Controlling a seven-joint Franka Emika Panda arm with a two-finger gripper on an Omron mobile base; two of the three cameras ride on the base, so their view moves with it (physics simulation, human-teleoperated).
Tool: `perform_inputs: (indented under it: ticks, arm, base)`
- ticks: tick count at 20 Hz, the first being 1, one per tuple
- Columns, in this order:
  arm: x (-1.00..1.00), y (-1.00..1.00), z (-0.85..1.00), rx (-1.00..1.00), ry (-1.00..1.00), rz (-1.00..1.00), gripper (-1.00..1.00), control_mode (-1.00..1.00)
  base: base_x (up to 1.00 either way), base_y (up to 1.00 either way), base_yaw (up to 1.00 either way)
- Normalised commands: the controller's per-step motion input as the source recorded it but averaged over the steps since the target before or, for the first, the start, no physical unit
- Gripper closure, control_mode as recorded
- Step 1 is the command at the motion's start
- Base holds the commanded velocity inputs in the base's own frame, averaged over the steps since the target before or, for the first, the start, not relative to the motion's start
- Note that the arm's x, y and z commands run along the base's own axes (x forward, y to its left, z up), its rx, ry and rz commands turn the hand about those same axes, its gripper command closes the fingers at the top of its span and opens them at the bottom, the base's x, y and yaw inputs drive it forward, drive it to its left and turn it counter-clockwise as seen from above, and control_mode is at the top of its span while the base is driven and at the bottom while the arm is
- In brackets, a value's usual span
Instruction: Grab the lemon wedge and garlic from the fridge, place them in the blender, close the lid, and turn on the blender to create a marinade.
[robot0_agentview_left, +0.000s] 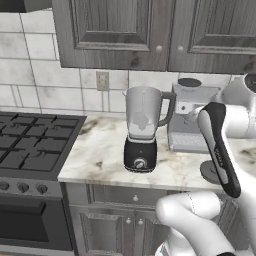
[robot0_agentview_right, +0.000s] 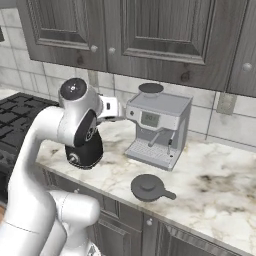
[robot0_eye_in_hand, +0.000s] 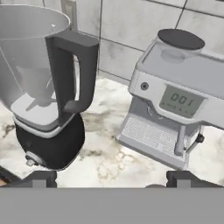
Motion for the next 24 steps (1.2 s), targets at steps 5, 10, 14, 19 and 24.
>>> perform_inputs:
  ticks: [5, 10, 14, 19, 24]
  arm:
    - [-0.11, -0.85, -0.15, -0.1, 0.04, 0.4, -1.0, -1.0]
    - [-0.35, -0.71, -0.33, -0.19, 0.11, 0.31, -1.0, -1.0]
    - [-0.34, -0.71, -0.67, -0.17, 0.06, 0.2, -1.0, -1.0]
    - [-0.04, -0.53, -0.87, -0.23, 0.17, 0.27, -1.0, -1.0]
    - [-0.01, -0.49, -0.83, -0.16, 0.04, 0.28, -1.0, -1.0]
  base:
    - [0.0, 0.0, 0.0]
    - [0.0, 0.0, 0.0]
    - [0.0, 0.0, 0.0]
    - [0.0, 0.0, 0.0]
    - [0.0, 0.0, 0.0]
